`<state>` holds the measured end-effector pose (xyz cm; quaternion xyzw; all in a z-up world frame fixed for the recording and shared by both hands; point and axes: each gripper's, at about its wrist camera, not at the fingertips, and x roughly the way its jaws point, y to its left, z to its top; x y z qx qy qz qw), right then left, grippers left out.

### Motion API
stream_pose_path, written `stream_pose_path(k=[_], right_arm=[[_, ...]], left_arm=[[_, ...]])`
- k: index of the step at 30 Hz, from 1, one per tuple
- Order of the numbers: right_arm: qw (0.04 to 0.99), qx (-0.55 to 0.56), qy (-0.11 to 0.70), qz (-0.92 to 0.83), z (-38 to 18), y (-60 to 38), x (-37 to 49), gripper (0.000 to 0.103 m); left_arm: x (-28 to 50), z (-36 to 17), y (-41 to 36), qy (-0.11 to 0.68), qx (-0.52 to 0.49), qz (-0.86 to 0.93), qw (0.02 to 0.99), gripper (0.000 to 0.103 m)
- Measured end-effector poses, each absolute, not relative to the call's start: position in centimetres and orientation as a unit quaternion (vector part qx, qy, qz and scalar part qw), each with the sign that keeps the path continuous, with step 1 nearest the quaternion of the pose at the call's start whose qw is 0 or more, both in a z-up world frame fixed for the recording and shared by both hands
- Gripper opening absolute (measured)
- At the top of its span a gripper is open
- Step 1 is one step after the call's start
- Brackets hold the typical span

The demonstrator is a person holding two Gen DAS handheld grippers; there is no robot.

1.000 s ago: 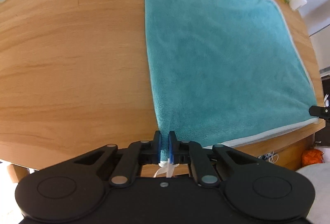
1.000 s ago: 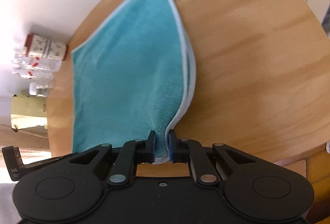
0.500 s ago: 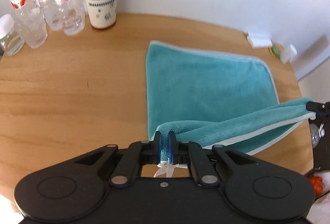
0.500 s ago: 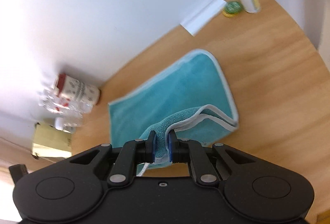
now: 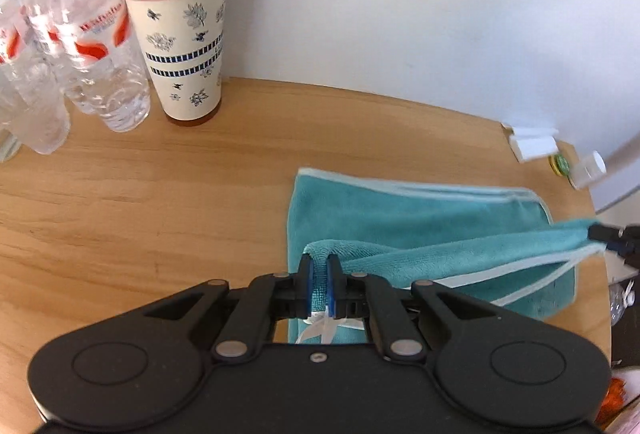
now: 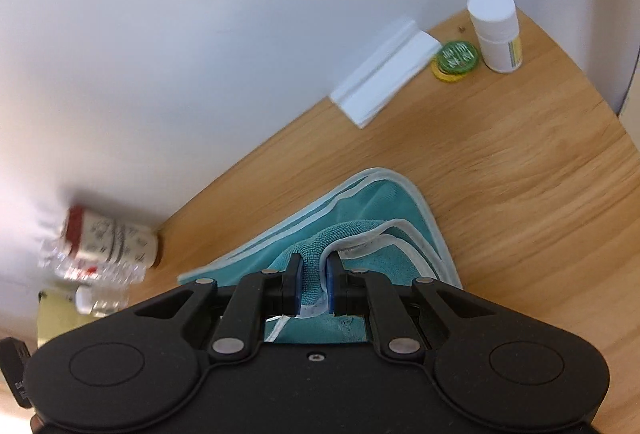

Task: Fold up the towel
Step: 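Lift the held towel edge with both grippers and fold it over the towel, then open both grippers and release the folded edge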

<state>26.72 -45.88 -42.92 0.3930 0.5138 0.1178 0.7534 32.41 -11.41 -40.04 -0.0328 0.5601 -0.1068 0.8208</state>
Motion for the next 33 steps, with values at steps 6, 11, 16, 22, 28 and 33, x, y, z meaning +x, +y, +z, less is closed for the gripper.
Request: stream_pose_path(k=[6,11,16,22,28,33], right_arm=[[0.754,0.403,0.51,0.095,-44.4,-45.4,28.7,0.012],[0.769,0.389,0.503,0.06,-45.0,-45.0,30.0,0.02],[0.811,0.342,0.474,0.011,-43.9,-45.0,30.1,0.039],[0.863,0.168,0.463,0.115,-41.2,-42.9,27.9,0.042],[0.869,-0.012,0.456,0.189,-42.1,-40.6,28.2,0.042],[0.861,-0.047,0.451,0.23,-43.3,-40.6,29.8,0.042]], left_arm=[[35.7,-42.0,-12.3,0.565,-0.027,-0.099,0.819,0.006],[37.5,-43.4,-12.4,0.555,-0.026,-0.066,0.829,0.057],[37.6,-42.6,-12.1,0.522,-0.01,-0.064,0.85,0.07],[34.5,-41.2,-11.6,0.453,0.064,-0.132,0.879,0.081],[33.4,-43.2,-11.9,0.442,0.161,-0.193,0.861,0.081],[33.7,-44.0,-11.6,0.447,0.166,-0.232,0.848,0.081]])
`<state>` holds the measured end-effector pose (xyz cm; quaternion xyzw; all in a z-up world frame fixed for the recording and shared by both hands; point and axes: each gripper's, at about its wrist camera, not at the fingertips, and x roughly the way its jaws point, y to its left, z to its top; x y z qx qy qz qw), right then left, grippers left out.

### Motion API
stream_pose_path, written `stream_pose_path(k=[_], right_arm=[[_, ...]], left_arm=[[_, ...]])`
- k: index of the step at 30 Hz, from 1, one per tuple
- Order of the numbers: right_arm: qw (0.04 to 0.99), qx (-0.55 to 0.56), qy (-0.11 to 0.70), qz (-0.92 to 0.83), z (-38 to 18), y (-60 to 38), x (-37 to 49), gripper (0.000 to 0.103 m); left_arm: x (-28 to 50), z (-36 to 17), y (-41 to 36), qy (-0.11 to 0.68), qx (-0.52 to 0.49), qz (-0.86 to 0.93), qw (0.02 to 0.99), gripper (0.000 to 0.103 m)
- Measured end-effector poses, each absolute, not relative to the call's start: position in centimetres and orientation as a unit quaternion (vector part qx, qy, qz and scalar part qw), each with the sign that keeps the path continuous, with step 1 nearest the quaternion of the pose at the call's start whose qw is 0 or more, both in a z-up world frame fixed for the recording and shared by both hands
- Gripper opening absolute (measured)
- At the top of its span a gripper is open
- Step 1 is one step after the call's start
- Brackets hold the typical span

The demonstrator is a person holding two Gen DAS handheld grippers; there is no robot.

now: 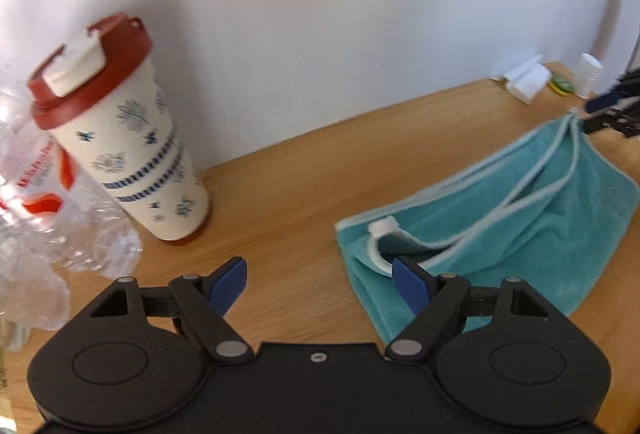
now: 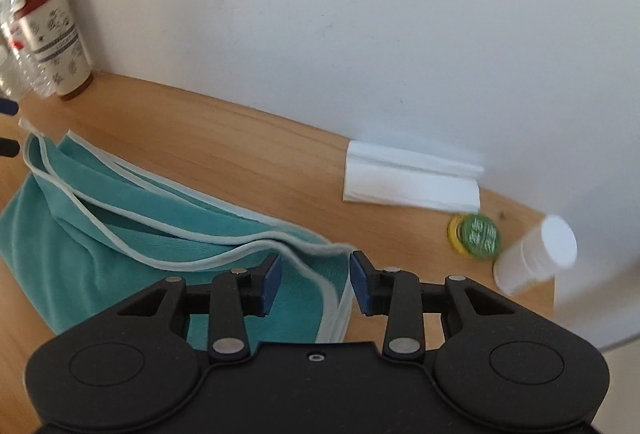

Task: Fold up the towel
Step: 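Open both grippers and release the folded edge, then grasp the tagged corner with the left gripper while the right gripper pinches the folded edge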

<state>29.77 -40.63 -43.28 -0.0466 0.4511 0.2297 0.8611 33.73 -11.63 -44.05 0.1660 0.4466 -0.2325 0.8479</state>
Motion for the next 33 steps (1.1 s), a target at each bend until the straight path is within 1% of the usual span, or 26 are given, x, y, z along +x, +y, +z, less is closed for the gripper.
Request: stream_pose_path(k=[2,3,4,5,7,9,11,12,13,14,16,17,18,20,22,23,24,25,27,31,33], right_arm=[[0.856,-0.054,0.451,0.246,-43.7,-40.5,30.3,0.041],[0.853,-0.061,0.451,0.254,-43.8,-40.2,30.5,0.033],[0.85,-0.068,0.453,0.262,-44.0,-39.9,30.6,0.009],[0.844,-0.073,0.461,0.264,-44.2,-39.7,30.8,0.002],[0.84,-0.072,0.468,0.266,-44.4,-39.7,30.9,0.002],[0.848,-0.045,0.467,0.246,-44.2,-40.5,31.1,0.002],[0.855,-0.014,0.468,0.225,-44.2,-41.4,31.5,0.002],[0.857,0.003,0.469,0.214,-44.3,-41.8,31.8,0.002],[0.859,0.018,0.47,0.204,-44.4,-42.2,32.1,0.002],[0.858,0.021,0.474,0.197,-44.7,-42.2,32.4,0.002],[0.858,0.017,0.479,0.185,-45.2,-41.9,32.7,0.003],[0.858,0.009,0.483,0.173,-45.6,-41.7,32.8,0.003],[0.859,0.001,0.487,0.162,-46.0,-41.4,33.0,0.004],[0.862,-0.008,0.483,0.153,-45.9,-41.3,33.0,0.011],[0.865,-0.013,0.477,0.155,-45.7,-41.4,33.0,0.027],[0.867,-0.014,0.472,0.161,-45.4,-41.6,32.8,0.032],[0.871,-0.021,0.461,0.17,-45.1,-41.9,32.6,0.042],[0.872,-0.026,0.456,0.176,-45.0,-42.0,32.5,0.046],[0.871,-0.036,0.447,0.202,-44.7,-42.3,32.5,0.046],[0.863,-0.043,0.446,0.236,-45.0,-41.7,33.0,0.046],[0.848,-0.059,0.459,0.258,-46.0,-41.0,33.8,0.046]], left_arm=[[33.7,-44.2,-11.7,0.447,0.164,-0.243,0.845,0.081],[33.8,-44.4,-11.8,0.45,0.164,-0.247,0.842,0.081],[33.8,-44.5,-12.0,0.45,0.164,-0.248,0.842,0.081],[33.9,-44.6,-12.2,0.451,0.164,-0.25,0.841,0.081],[34.0,-44.7,-12.8,0.452,0.164,-0.251,0.84,0.081],[33.9,-44.7,-13.3,0.451,0.164,-0.254,0.84,0.081],[34.2,-45.1,-13.7,0.451,0.168,-0.248,0.841,0.078],[34.5,-45.3,-13.9,0.453,0.166,-0.245,0.841,0.071],[34.8,-45.5,-14.2,0.455,0.162,-0.24,0.842,0.057],[35.1,-45.8,-14.4,0.456,0.162,-0.23,0.844,0.05],[35.8,-46.4,-14.9,0.461,0.162,-0.204,0.848,0.017],[36.3,-46.9,-15.2,0.466,0.164,-0.184,0.85,0.013],[36.7,-47.3,-15.3,0.473,0.163,-0.171,0.849,0.014],[37.6,-48.2,-15.4,0.492,0.156,-0.145,0.844,0.013],[37.8,-48.2,-15.3,0.496,0.148,-0.139,0.844,0.013],[37.8,-48.1,-15.3,0.499,0.145,-0.136,0.844,0.014],[37.9,-47.9,-15.2,0.501,0.14,-0.137,0.843,0.02],[37.8,-47.6,-14.9,0.504,0.129,-0.144,0.842,0.033],[37.7,-47.2,-14.6,0.5,0.12,-0.149,0.845,0.055],[37.6,-46.9,-14.0,0.494,0.097,-0.17,0.847,0.057],[37.7,-47.1,-14.1,0.496,0.09,-0.177,0.845,0.057]])
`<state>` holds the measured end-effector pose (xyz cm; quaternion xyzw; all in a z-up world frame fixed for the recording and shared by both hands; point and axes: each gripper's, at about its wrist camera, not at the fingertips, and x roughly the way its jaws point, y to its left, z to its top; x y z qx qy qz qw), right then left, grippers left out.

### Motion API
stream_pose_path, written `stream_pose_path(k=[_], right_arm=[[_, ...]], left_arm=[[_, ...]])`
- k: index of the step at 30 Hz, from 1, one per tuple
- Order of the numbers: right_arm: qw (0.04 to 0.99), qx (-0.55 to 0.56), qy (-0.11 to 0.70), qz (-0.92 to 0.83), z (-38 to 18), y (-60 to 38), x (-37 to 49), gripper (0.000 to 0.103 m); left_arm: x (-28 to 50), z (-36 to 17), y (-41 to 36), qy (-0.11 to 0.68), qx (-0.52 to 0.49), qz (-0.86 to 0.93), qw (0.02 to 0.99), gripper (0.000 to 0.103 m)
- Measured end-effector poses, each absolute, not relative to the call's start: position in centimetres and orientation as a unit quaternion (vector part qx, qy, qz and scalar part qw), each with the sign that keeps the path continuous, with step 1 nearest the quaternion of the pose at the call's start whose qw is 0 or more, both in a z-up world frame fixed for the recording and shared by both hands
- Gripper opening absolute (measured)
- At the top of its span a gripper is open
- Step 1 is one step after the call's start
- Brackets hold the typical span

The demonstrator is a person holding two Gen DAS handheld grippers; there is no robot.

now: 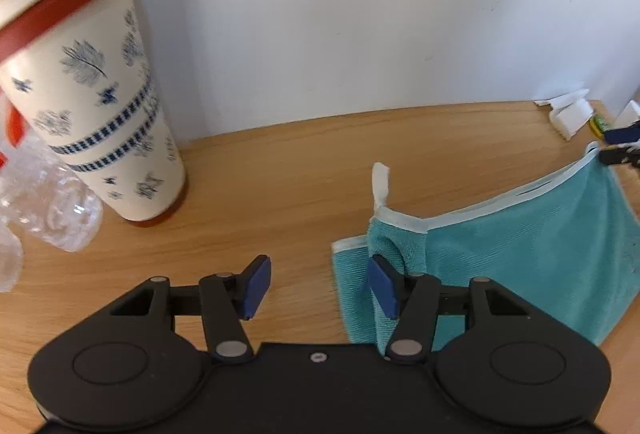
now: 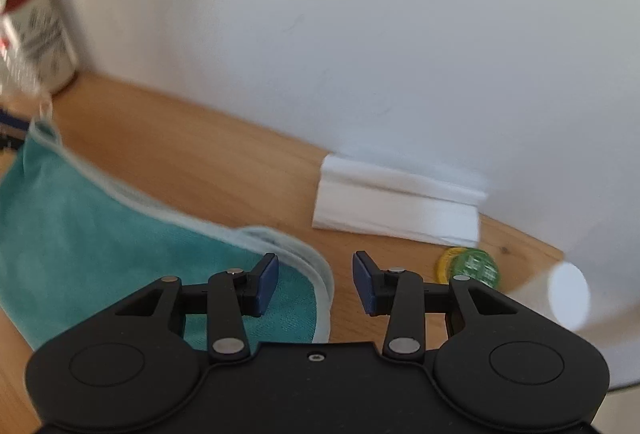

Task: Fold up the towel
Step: 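Grasp the tagged corner with the left gripper while the right gripper pinches the folded edge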

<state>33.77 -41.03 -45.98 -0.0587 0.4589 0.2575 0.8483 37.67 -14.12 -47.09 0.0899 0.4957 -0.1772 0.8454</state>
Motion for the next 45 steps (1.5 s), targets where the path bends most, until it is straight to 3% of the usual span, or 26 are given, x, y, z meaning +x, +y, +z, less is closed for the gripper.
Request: stream_pose_path(k=[2,4,5,7,8,16,17,19,21,30,32,34,37,45], right_arm=[[0.845,-0.052,0.463,0.264,-46.4,-41.0,34.1,0.038],[0.845,-0.041,0.461,0.269,-46.3,-41.2,34.1,0.014],[0.846,-0.038,0.459,0.267,-46.3,-41.4,34.0,0.014],[0.848,-0.028,0.457,0.266,-46.4,-41.8,33.6,0.009],[0.849,-0.02,0.457,0.263,-46.4,-42.0,33.5,0.009],[0.865,0.04,0.43,0.256,-44.4,-43.9,31.1,0.009],[0.864,0.043,0.431,0.255,-44.8,-43.9,31.3,0.009],[0.864,0.047,0.434,0.253,-45.2,-43.9,31.5,0.009],[0.862,0.057,0.441,0.244,-45.6,-44.1,31.8,0.009],[0.855,0.065,0.455,0.239,-46.1,-44.2,31.9,0.009],[0.855,0.066,0.456,0.238,-46.2,-44.2,31.9,0.009],[0.854,0.066,0.458,0.238,-46.3,-44.2,31.9,0.009],[0.854,0.069,0.457,0.238,-46.1,-44.2,31.7,0.009],[0.861,0.089,0.449,0.221,-43.5,-44.6,29.8,0.008]], left_arm=[[37.7,-47.3,-14.3,0.492,0.086,-0.186,0.846,0.058],[37.7,-47.4,-14.5,0.488,0.083,-0.196,0.847,0.054],[37.8,-47.4,-14.6,0.488,0.081,-0.198,0.846,0.047],[37.9,-47.5,-14.7,0.489,0.074,-0.205,0.845,0.013],[37.9,-47.6,-14.8,0.488,0.078,-0.2,0.846,0.008],[37.5,-46.2,-13.1,0.479,0.024,-0.191,0.857,0.004],[37.5,-46.1,-13.0,0.48,0.027,-0.185,0.857,0.007],[37.6,-45.9,-12.5,0.483,0.017,-0.181,0.857,0.03],[37.5,-45.4,-11.9,0.479,-0.002,-0.196,0.856,0.046],[37.9,-46.4,-14.3,0.476,0.047,-0.234,0.846,0.046],[38.1,-46.9,-15.0,0.476,0.054,-0.238,0.845,0.045],[38.3,-47.3,-15.7,0.477,0.062,-0.24,0.843,0.02],[38.3,-47.5,-16.4,0.478,0.071,-0.244,0.841,0.009],[36.5,-44.6,-15.9,0.464,0.065,-0.235,0.852,0.005]])
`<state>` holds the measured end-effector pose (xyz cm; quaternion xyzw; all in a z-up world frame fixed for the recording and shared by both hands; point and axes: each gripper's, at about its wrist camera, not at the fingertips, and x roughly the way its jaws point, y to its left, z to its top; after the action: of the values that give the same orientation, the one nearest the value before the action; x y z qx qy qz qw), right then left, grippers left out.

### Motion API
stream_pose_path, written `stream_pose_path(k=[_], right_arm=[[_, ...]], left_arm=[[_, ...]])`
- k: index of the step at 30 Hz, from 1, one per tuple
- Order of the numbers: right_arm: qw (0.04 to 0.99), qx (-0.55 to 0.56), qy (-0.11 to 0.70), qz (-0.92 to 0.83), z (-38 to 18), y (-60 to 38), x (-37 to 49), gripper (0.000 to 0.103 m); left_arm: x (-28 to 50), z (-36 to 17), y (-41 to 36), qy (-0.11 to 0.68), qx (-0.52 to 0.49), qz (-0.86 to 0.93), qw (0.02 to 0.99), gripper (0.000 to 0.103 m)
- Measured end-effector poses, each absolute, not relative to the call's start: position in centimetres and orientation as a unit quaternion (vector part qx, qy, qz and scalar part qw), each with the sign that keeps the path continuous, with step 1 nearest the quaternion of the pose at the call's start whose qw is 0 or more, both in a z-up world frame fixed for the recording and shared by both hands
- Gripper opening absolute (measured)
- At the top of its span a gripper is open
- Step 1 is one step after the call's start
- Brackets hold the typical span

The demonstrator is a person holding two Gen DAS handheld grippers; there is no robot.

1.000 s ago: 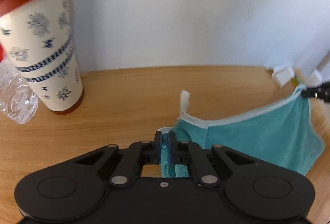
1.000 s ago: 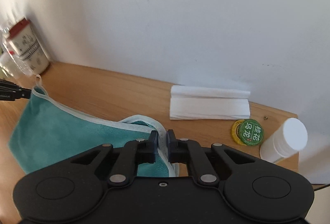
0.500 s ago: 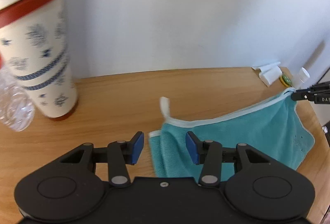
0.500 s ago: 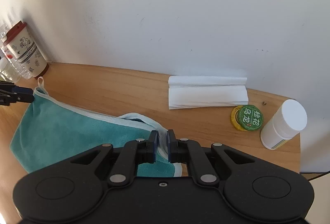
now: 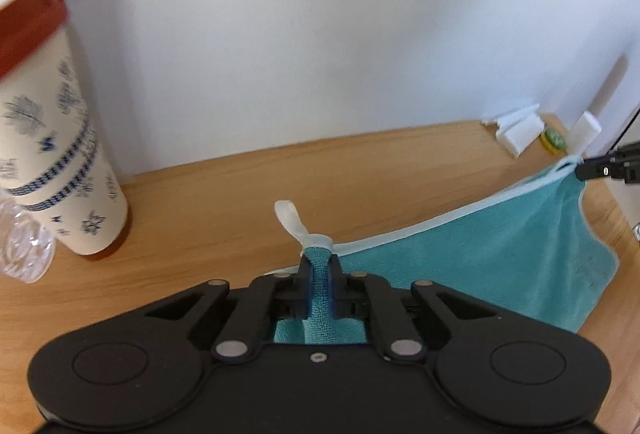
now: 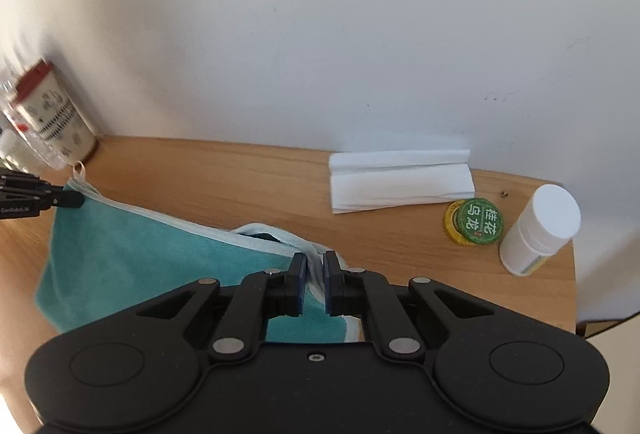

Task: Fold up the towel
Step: 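Lift the held edge with both grippers and fold it onto the opposite edge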

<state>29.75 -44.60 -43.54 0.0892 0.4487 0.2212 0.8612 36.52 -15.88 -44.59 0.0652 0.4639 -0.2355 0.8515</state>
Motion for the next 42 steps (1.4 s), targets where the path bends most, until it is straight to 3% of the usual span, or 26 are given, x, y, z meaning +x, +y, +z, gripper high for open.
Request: stream_pose_path(k=[11,17,20,21,22,25,33,38,39,40,42], right_arm=[[0.876,0.149,0.412,0.199,-38.1,-47.8,21.0,0.002],[0.877,0.133,0.411,0.21,-37.3,-48.1,18.0,0.002],[0.878,0.05,0.415,0.234,-38.4,-45.3,18.2,0.012],[0.877,0.017,0.414,0.244,-38.8,-44.3,18.2,0.027],[0.873,-0.007,0.414,0.257,-39.3,-43.5,18.4,0.033],[0.859,-0.086,0.407,0.298,-40.5,-41.3,18.5,0.041],[0.826,-0.2,0.394,0.35,-42.6,-38.4,18.1,0.041],[0.812,-0.245,0.393,0.354,-44.1,-37.3,18.7,0.029],[0.813,-0.246,0.394,0.351,-44.3,-37.3,18.9,0.017],[0.812,-0.247,0.396,0.35,-44.5,-37.2,19.2,0.014],[0.807,-0.244,0.403,0.356,-44.4,-37.4,19.5,0.015]], left_arm=[[28.1,-36.5,-12.7,0.405,-0.005,-0.263,0.876,0.005],[24.5,-35.5,-12.0,0.419,0.014,-0.261,0.87,0.005],[25.1,-37.0,-12.4,0.437,0.022,-0.25,0.864,0.005],[25.4,-37.2,-12.4,0.439,0.017,-0.249,0.863,0.005],[25.7,-37.4,-12.4,0.441,0.012,-0.249,0.862,0.005],[26.5,-37.8,-12.8,0.441,0.018,-0.247,0.863,0.005],[27.5,-38.3,-13.0,0.448,0.021,-0.239,0.861,0.005],[27.7,-38.7,-12.6,0.459,0.018,-0.225,0.859,0.005],[27.8,-38.8,-12.5,0.46,0.018,-0.222,0.859,0.005],[27.9,-38.9,-12.4,0.463,0.018,-0.22,0.858,0.005],[27.9,-39.0,-12.4,0.466,0.019,-0.217,0.857,0.005]])
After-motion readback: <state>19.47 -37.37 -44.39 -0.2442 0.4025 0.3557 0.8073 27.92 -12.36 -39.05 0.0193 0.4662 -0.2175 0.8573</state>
